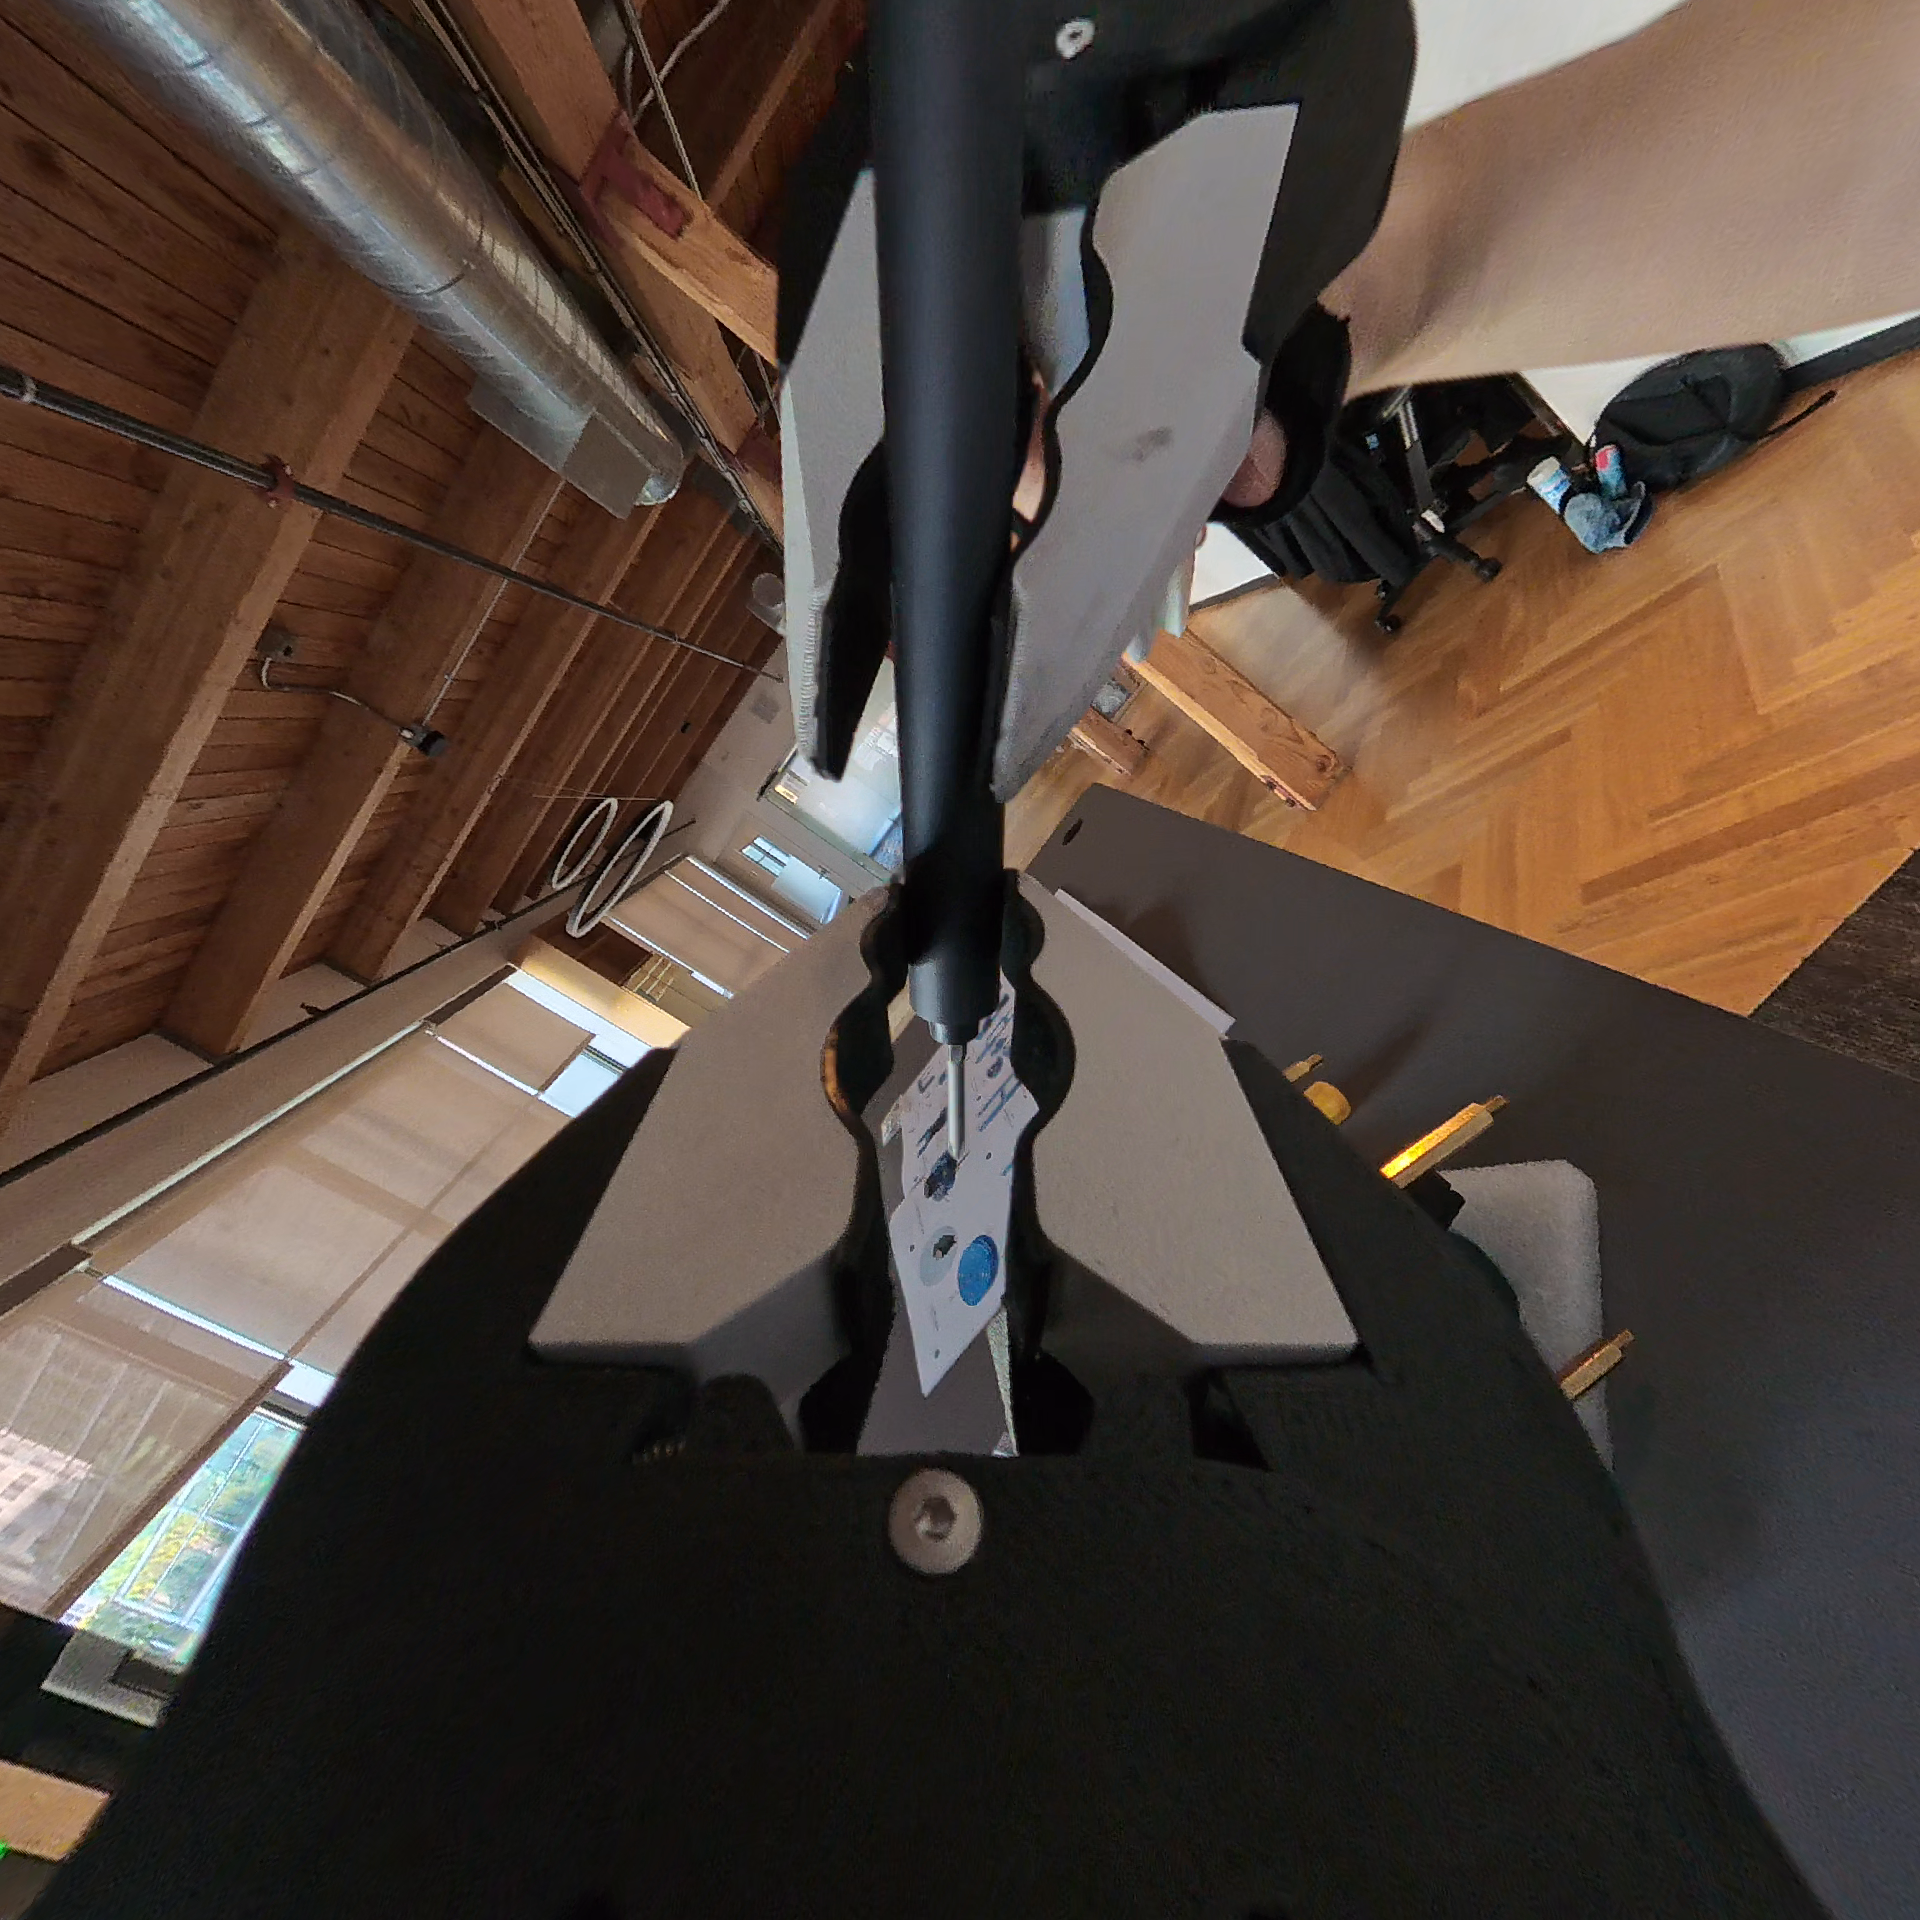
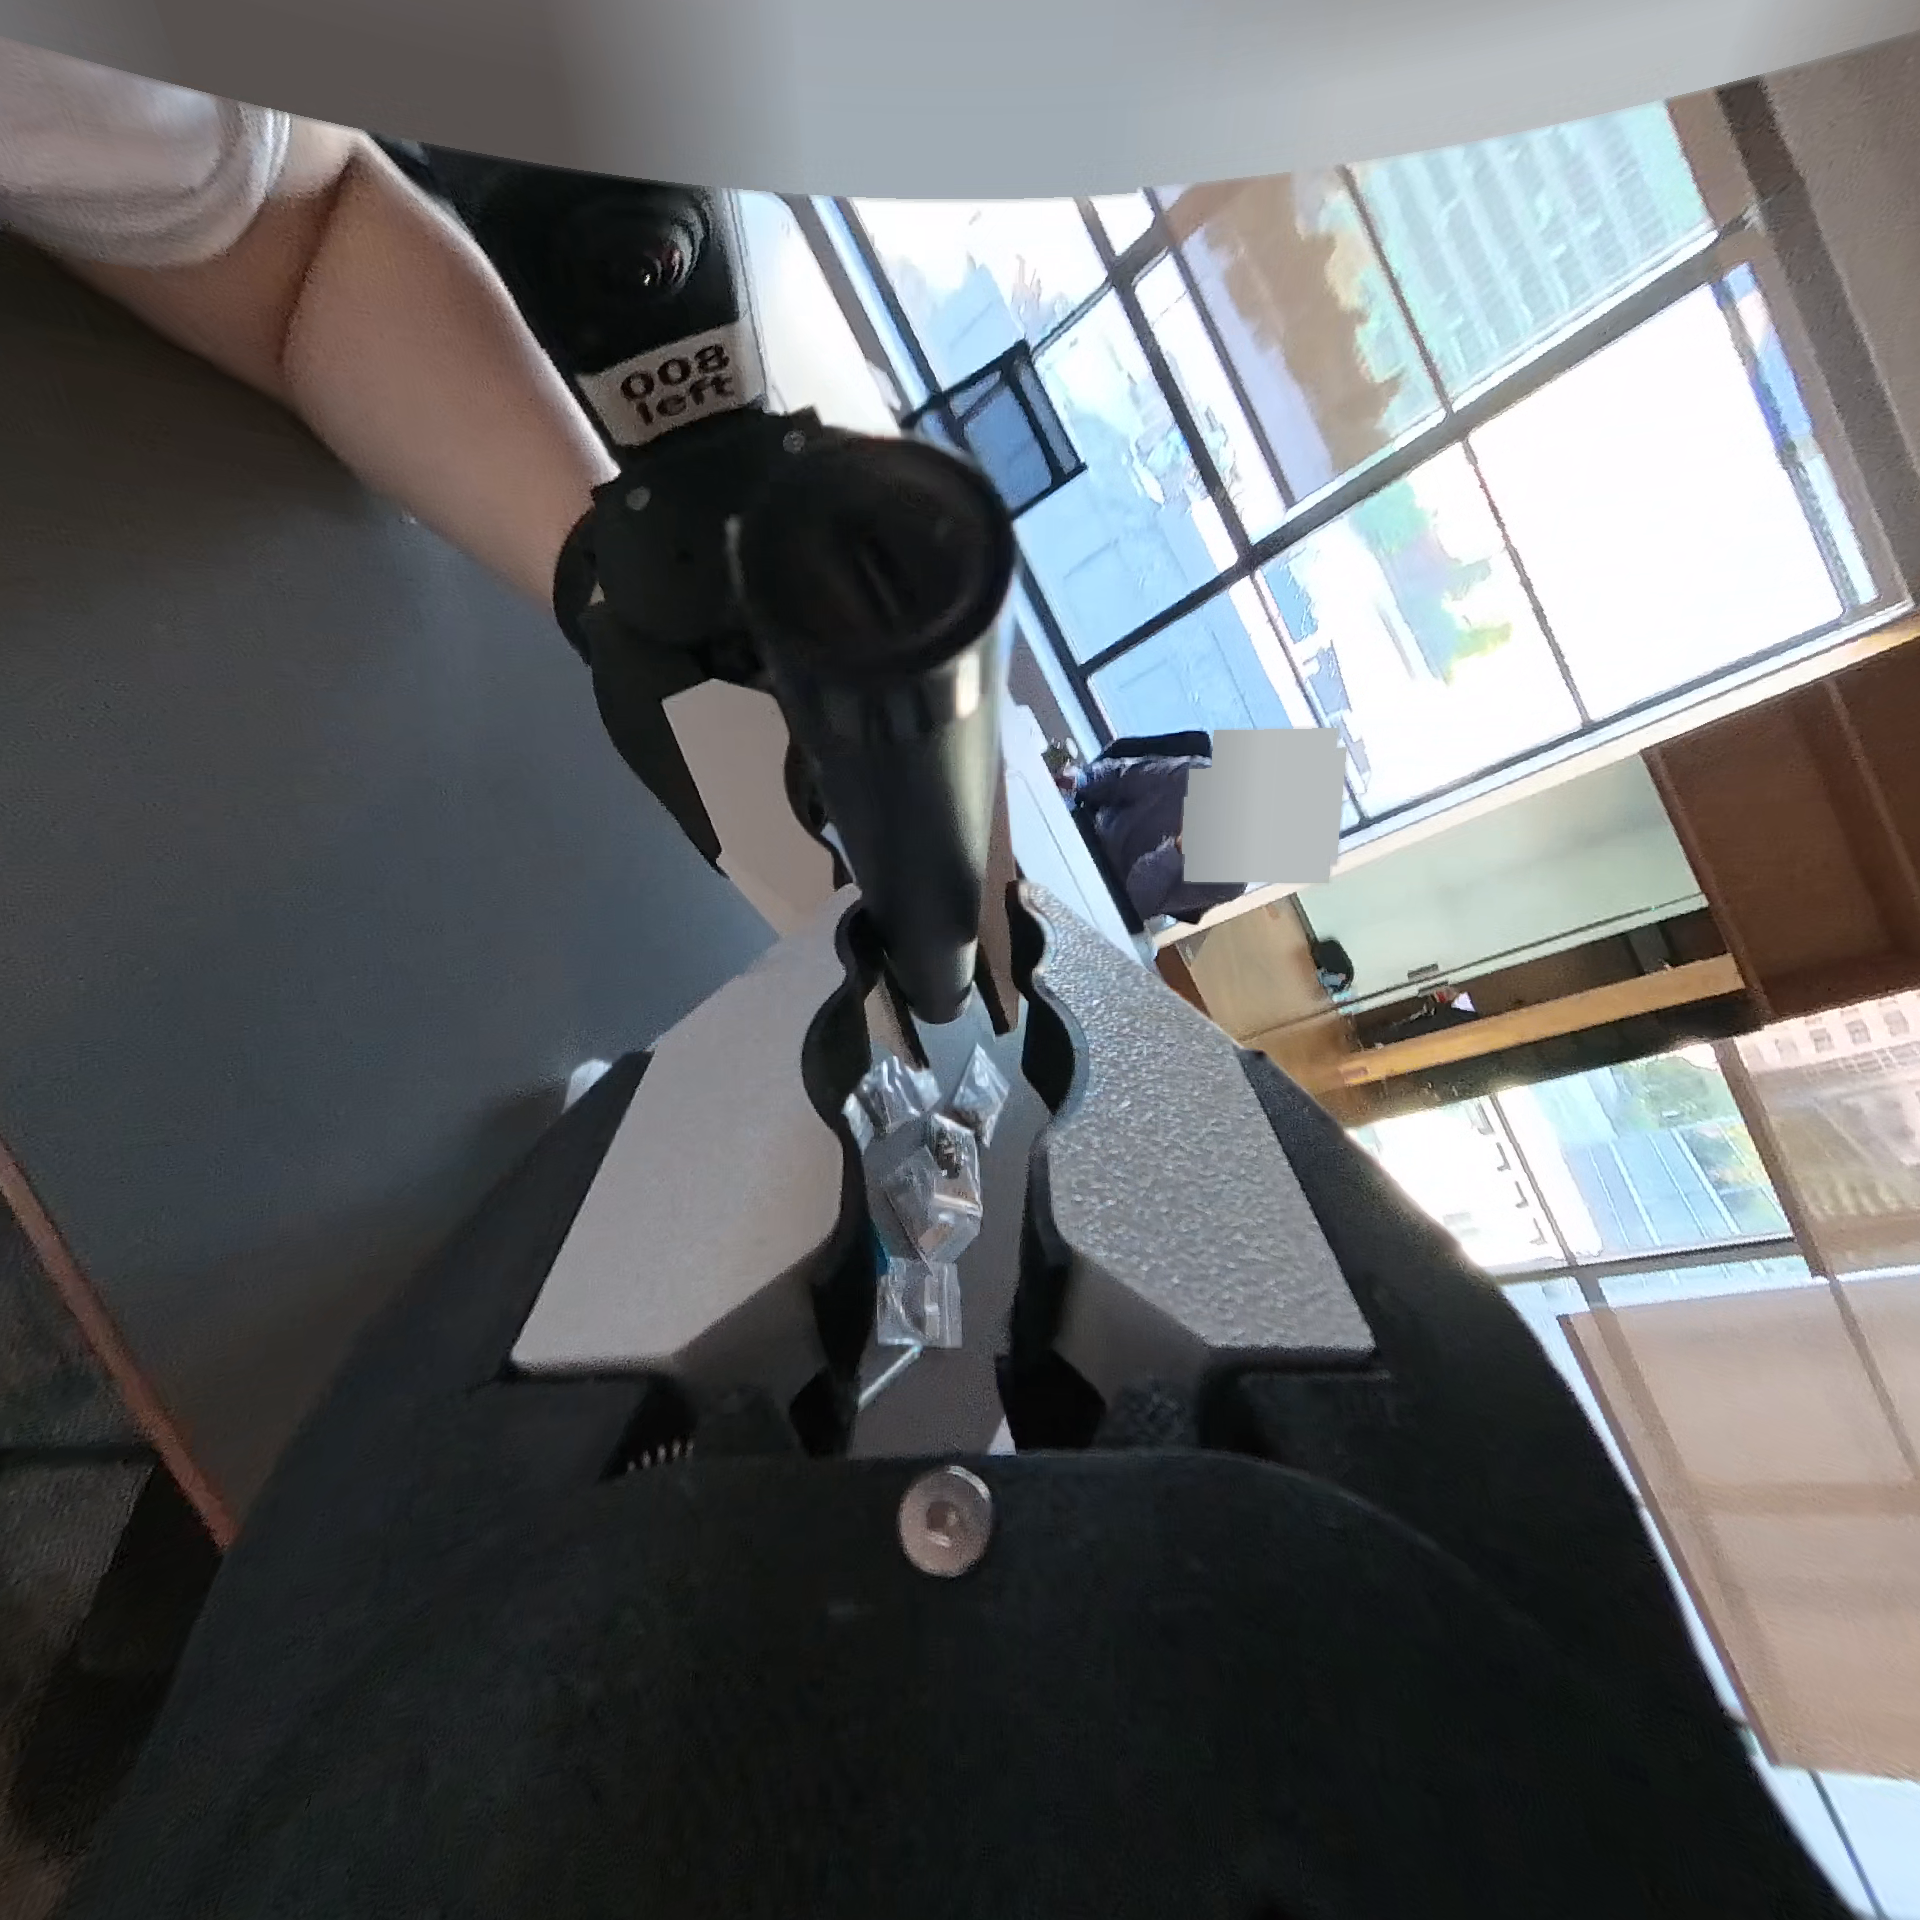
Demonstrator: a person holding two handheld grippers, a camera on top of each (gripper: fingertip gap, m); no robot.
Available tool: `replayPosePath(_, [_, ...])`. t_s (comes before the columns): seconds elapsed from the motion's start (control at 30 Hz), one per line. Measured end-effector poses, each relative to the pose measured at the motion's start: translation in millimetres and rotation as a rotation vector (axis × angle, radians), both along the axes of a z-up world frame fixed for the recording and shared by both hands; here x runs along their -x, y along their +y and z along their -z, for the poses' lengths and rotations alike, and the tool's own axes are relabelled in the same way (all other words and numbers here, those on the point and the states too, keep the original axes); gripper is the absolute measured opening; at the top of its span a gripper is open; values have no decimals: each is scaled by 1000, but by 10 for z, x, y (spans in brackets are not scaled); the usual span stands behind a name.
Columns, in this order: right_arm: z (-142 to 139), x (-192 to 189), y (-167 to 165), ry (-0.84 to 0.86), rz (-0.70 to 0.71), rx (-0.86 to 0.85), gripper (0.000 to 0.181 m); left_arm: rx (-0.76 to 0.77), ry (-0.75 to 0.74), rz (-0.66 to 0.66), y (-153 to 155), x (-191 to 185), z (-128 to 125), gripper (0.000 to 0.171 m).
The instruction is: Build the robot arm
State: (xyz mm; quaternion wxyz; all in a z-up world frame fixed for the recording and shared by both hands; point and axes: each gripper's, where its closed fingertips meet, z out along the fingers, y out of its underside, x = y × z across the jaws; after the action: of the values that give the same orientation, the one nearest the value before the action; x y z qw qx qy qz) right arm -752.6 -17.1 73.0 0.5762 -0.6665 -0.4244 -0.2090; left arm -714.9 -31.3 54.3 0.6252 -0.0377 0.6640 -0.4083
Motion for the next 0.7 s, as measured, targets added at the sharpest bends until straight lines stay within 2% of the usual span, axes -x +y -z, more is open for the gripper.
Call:
replayPosePath(0.2, [84, 56, 6, -32, -70, -23, 15, 24, 20, 82, -66, 73, 5, 15])
replayPosePath(0.43, [52, 156, -18, -25, -165, -68, 16, 60, 35, 169, -133, 158, -12, 15])
replayPosePath(0.7, [63, 215, -15, -42, -181, -91, 16, 38, 13, 179, -162, 188, -15, 15])
